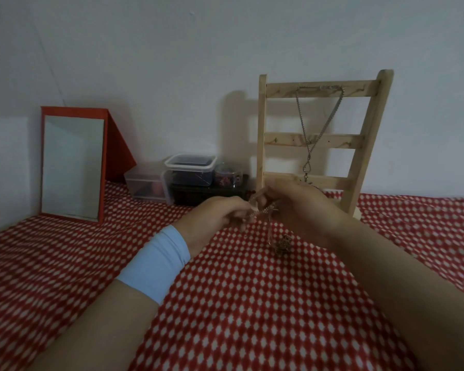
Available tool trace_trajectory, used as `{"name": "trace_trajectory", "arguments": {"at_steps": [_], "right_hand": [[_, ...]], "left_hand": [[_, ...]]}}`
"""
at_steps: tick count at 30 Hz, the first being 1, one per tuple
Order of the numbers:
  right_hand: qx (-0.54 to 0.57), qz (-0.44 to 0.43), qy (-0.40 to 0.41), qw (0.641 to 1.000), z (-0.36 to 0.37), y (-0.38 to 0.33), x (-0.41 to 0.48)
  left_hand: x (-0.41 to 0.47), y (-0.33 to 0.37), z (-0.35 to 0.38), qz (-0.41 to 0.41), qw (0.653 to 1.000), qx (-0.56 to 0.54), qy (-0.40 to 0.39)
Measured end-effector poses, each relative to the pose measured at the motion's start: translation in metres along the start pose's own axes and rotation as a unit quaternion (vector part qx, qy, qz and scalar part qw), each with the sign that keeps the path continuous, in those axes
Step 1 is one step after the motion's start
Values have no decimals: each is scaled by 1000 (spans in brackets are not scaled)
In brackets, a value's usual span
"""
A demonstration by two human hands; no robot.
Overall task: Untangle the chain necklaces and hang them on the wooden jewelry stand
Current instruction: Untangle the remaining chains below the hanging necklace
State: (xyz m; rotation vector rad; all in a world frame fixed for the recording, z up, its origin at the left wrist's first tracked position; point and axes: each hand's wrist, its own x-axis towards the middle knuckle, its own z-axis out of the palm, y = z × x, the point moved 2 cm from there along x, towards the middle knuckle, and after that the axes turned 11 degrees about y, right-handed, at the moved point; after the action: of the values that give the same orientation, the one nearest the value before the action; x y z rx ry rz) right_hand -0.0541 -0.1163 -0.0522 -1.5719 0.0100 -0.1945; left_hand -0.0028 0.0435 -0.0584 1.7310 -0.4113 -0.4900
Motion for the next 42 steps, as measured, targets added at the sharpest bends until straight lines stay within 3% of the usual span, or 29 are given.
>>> {"name": "trace_trajectory", "arguments": {"at_steps": [5, 8, 11, 14, 16, 20, 25, 31, 34, 37, 42], "right_hand": [[44, 38, -35, 998, -1, 5, 1], [-82, 29, -22, 996, 1, 8, -2], [-262, -42, 33, 964, 1, 6, 1], [-288, -70, 67, 953, 0, 3, 4], [-276, -55, 70, 957, -1, 2, 5], [-277, -63, -2, 959, 3, 1, 2], [-209, -151, 47, 965, 1, -1, -1], [-319, -203, 40, 925, 3, 8, 3], [-296, -228, 61, 926, 5, 7, 3], [-258, -229, 76, 935, 5, 3, 2], [-244, -192, 56, 949, 4, 5, 1]], "left_hand": [[13, -4, -16, 46, 993, -97, 43], [10, 5, -13, 64, 966, -248, 18], [5, 9, -15, 67, 925, -375, 1], [5, 11, -13, 74, 940, -332, 26], [4, 14, -15, 121, 956, -260, 64], [0, 23, -18, 181, 957, -203, 100], [0, 22, -19, 103, 923, -369, 29], [2, 25, -22, 92, 892, -442, 6], [2, 25, -22, 94, 894, -437, 25], [4, 22, -24, 84, 920, -373, 91], [9, 19, -23, 30, 944, -285, 163]]}}
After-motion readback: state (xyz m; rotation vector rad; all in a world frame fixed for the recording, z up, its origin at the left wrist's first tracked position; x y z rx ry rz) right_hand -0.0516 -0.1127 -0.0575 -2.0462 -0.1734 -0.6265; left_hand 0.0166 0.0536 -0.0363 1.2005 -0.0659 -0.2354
